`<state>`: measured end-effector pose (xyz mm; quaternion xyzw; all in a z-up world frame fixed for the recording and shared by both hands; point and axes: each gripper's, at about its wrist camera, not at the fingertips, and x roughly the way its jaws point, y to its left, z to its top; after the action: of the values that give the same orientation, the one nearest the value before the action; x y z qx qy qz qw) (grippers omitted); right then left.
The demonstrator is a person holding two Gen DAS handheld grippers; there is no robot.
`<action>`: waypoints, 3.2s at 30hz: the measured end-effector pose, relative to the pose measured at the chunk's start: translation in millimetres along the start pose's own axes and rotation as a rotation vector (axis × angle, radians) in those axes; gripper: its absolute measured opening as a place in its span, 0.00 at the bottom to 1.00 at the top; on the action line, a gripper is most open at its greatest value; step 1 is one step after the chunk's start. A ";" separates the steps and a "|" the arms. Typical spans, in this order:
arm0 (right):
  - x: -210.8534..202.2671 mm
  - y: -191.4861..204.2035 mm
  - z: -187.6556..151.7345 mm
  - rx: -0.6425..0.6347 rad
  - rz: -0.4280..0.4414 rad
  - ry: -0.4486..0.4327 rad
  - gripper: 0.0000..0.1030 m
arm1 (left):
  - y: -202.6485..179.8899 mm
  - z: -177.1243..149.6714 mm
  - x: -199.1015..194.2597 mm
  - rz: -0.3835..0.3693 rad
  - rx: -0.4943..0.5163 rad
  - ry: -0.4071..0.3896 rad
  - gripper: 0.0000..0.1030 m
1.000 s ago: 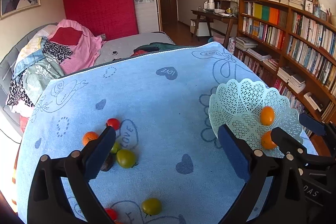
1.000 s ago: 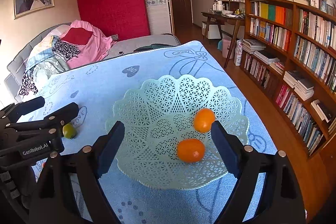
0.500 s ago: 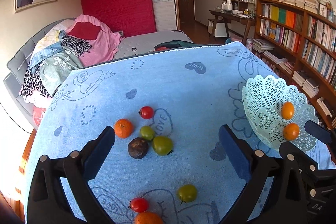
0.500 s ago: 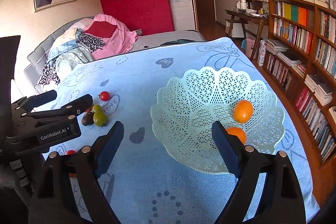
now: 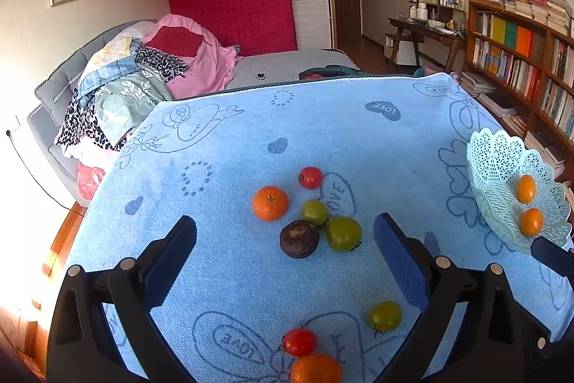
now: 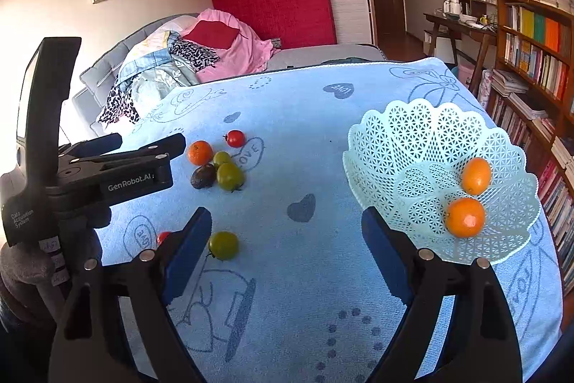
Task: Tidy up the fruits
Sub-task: 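Move both open tools back toward the fruits on the towel, then grasp a tangerine with the right tool while the left tool grasps the red tomato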
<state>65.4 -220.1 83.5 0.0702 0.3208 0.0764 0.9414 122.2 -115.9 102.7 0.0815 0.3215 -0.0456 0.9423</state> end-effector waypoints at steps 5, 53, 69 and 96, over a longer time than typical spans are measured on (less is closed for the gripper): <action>7.4 13.4 -7.6 -0.032 0.022 0.027 0.84 | 8.8 -5.2 1.7 0.006 -0.003 0.007 0.95; 76.8 108.7 -51.7 -0.157 0.141 0.277 0.38 | 100.8 -81.6 0.1 -0.093 -0.107 0.159 0.95; 32.6 43.7 -58.1 -0.035 0.054 0.222 0.38 | 33.9 -86.7 7.5 -0.179 -0.001 0.203 0.94; 24.5 21.8 -51.9 0.034 0.041 0.184 0.38 | 4.2 -85.5 9.5 -0.265 0.046 0.214 0.28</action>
<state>50.5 -189.9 32.2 0.0854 0.4057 0.0964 0.9049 79.1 -96.5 30.8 0.0641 0.4270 -0.1679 0.8862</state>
